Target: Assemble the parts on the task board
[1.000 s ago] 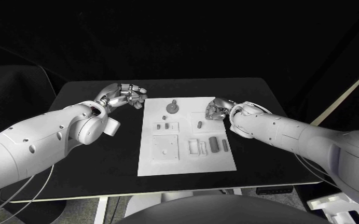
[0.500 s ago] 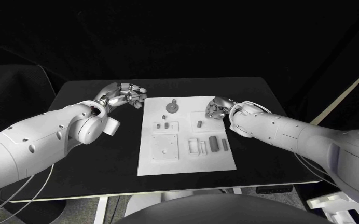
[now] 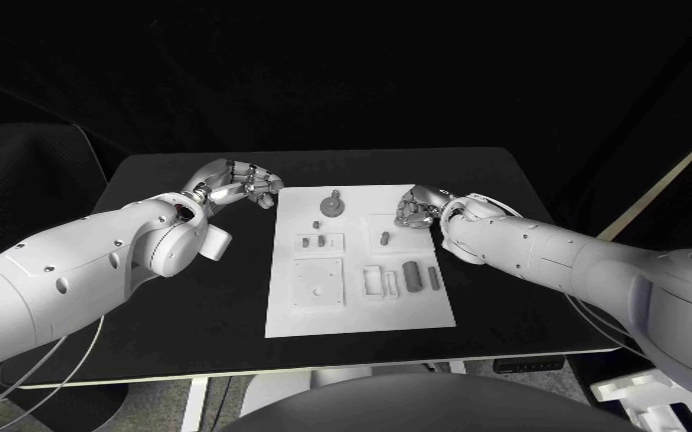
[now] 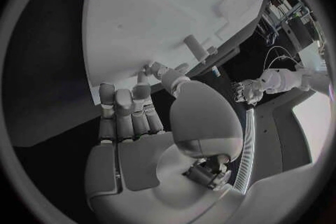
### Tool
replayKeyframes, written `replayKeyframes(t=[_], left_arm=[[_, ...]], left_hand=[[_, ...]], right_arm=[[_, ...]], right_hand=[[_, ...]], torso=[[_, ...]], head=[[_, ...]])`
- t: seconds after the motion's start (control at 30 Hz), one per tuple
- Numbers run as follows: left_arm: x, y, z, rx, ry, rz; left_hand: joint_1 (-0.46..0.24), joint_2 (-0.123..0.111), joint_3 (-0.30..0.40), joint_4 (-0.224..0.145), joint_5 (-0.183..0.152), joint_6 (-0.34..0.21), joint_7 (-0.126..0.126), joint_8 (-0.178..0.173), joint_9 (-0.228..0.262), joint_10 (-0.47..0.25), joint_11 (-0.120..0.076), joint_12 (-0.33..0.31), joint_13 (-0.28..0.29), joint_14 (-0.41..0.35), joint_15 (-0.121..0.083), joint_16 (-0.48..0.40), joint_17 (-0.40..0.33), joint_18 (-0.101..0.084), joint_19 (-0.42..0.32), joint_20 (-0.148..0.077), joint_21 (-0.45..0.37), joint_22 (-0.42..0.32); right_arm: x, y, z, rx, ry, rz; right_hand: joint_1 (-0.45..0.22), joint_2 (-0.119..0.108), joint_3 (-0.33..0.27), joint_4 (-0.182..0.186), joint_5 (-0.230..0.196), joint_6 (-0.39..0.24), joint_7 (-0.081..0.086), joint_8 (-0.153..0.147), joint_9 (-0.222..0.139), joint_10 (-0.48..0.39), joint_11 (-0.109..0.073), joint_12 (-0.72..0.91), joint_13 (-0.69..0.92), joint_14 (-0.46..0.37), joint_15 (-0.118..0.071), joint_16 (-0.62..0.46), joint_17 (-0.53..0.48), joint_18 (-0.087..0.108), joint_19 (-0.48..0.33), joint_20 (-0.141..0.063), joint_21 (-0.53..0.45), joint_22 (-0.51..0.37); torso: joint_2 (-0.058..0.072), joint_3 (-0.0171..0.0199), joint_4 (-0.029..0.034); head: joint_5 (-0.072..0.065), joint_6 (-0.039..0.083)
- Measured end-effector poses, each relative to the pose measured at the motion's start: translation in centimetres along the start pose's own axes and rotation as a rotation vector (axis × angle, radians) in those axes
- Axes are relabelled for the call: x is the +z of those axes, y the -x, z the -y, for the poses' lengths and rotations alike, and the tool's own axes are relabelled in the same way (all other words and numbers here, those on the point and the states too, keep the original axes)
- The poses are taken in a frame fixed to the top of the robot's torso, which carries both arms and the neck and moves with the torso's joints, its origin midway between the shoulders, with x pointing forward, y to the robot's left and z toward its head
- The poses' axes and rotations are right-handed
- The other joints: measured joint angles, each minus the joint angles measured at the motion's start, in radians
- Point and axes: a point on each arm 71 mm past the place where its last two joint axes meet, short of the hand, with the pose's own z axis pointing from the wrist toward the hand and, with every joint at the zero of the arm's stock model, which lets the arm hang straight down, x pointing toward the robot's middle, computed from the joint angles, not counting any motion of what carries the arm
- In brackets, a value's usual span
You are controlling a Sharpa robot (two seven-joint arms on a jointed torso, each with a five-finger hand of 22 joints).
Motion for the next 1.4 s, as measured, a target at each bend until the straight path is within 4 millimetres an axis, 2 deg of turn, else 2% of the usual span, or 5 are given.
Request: replayKeyframes(t=[0.13,0.2,0.67,1.0,1.4], left_arm=[[0.0,0.0,0.0,0.000,0.001,0.000],[0.0,0.0,0.0,0.000,0.001,0.000],[0.0,0.3,-0.1,0.002,0.004,0.006],[-0.1,0.5,-0.2,0.003,0.007,0.012],[-0.2,0.9,-0.4,0.006,0.013,0.021]], left_hand=[[0.000,0.000,0.000,0.000,0.000,0.000,0.000,0.000,0.000,0.000,0.000,0.000,0.000,0.000,0.000,0.000,0.000,0.000,0.000,0.000,0.000,0.000],[0.000,0.000,0.000,0.000,0.000,0.000,0.000,0.000,0.000,0.000,0.000,0.000,0.000,0.000,0.000,0.000,0.000,0.000,0.000,0.000,0.000,0.000],[0.000,0.000,0.000,0.000,0.000,0.000,0.000,0.000,0.000,0.000,0.000,0.000,0.000,0.000,0.000,0.000,0.000,0.000,0.000,0.000,0.000,0.000],[0.000,0.000,0.000,0.000,0.000,0.000,0.000,0.000,0.000,0.000,0.000,0.000,0.000,0.000,0.000,0.000,0.000,0.000,0.000,0.000,0.000,0.000],[0.000,0.000,0.000,0.000,0.000,0.000,0.000,0.000,0.000,0.000,0.000,0.000,0.000,0.000,0.000,0.000,-0.001,-0.001,0.000,0.000,0.000,0.000]], right_arm=[[0.0,0.0,0.0,-0.004,0.001,0.002],[0.0,0.0,-0.1,-0.006,0.002,0.003],[-0.3,0.0,-0.1,-0.012,0.015,0.015],[-0.8,0.5,-0.2,-0.011,0.030,0.033],[-1.0,2.8,-1.0,-0.009,0.064,0.074]], right_hand=[[0.002,0.002,0.007,-0.007,0.000,0.007,-0.003,0.000,0.000,0.001,0.000,0.000,-0.001,0.001,0.001,0.000,-0.001,0.000,0.000,0.000,0.000,0.000],[0.010,0.009,0.011,-0.011,0.000,0.011,-0.006,0.000,-0.001,0.004,-0.004,0.000,-0.001,0.003,-0.001,0.000,-0.001,0.015,0.000,0.000,0.000,0.000],[0.026,0.040,0.043,-0.015,-0.006,0.030,-0.025,0.015,-0.001,0.016,-0.009,0.000,-0.006,0.014,-0.008,0.000,-0.005,0.016,0.007,0.000,0.000,0.002],[0.029,0.043,0.053,-0.014,-0.003,0.031,-0.025,0.014,-0.002,0.021,-0.007,0.000,-0.007,0.017,-0.007,0.000,-0.005,0.016,0.007,0.000,0.000,0.002],[0.030,0.044,0.053,-0.014,-0.003,0.031,-0.025,0.014,-0.002,0.021,-0.007,0.000,-0.007,0.017,-0.007,0.000,-0.005,0.016,0.013,-0.001,0.000,0.002]], torso=[[0.000,-0.0005,-0.0006],[0.000,-0.0005,-0.0007],[0.000,-0.0004,-0.0012],[0.000,-0.0004,-0.0017],[0.001,-0.0010,-0.0014]], head=[[0.000,-0.002],[0.000,-0.002],[-0.002,-0.003],[-0.003,-0.003],[-0.005,0.000]])
